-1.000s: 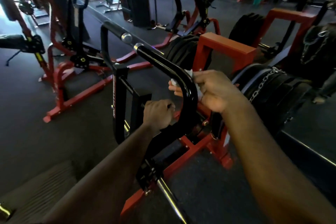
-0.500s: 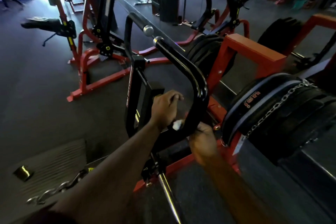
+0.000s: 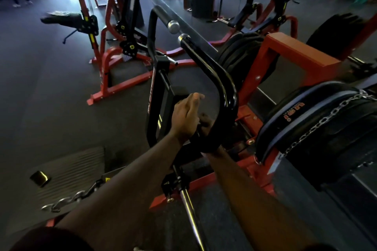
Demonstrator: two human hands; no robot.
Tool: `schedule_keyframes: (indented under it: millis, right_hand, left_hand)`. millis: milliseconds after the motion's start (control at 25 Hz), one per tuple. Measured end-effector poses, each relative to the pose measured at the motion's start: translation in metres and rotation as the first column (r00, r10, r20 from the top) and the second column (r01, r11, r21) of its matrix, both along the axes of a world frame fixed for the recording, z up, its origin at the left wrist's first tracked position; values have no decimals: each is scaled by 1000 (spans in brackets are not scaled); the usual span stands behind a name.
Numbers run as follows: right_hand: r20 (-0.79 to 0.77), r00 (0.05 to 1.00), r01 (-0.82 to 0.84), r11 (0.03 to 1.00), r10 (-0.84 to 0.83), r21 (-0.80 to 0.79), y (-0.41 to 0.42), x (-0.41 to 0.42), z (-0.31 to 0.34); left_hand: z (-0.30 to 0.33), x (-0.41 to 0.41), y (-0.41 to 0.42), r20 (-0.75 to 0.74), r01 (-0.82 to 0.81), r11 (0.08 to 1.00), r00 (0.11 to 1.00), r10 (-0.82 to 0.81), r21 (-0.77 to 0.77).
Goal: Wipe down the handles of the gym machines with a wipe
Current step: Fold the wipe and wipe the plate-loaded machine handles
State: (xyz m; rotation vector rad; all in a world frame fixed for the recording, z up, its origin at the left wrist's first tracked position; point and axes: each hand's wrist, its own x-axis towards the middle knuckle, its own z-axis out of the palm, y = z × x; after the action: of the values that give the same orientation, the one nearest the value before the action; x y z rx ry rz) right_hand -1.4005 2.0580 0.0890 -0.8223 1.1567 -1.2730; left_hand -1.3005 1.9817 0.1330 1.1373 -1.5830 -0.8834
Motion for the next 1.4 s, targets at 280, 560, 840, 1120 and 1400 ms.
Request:
schedule_keyframes:
  millis: [280, 560, 840, 1120, 1400]
  right_hand:
    - [-279, 944, -220, 966, 176, -134, -13, -20, 61]
    - [82, 993, -84, 996, 81, 33, 45, -61, 122]
    - [-290, 936, 92, 933, -200, -347, 9, -27, 227]
    - [-883, 105, 87, 889, -457, -450, 25, 2, 217]
    - [-782, -20, 214, 761, -623, -612, 37, 18, 207]
  left_hand:
    - [1, 0, -2, 105, -11, 995, 994, 21, -102]
    - [8, -2, 0, 130, -10, 991, 991, 27, -132]
    - [3, -2, -2, 232, 7, 993, 972, 21, -119]
    - [17, 0, 8, 463, 51, 981, 885, 43, -189]
    - [4, 8, 0, 637, 157, 934, 766, 91, -322]
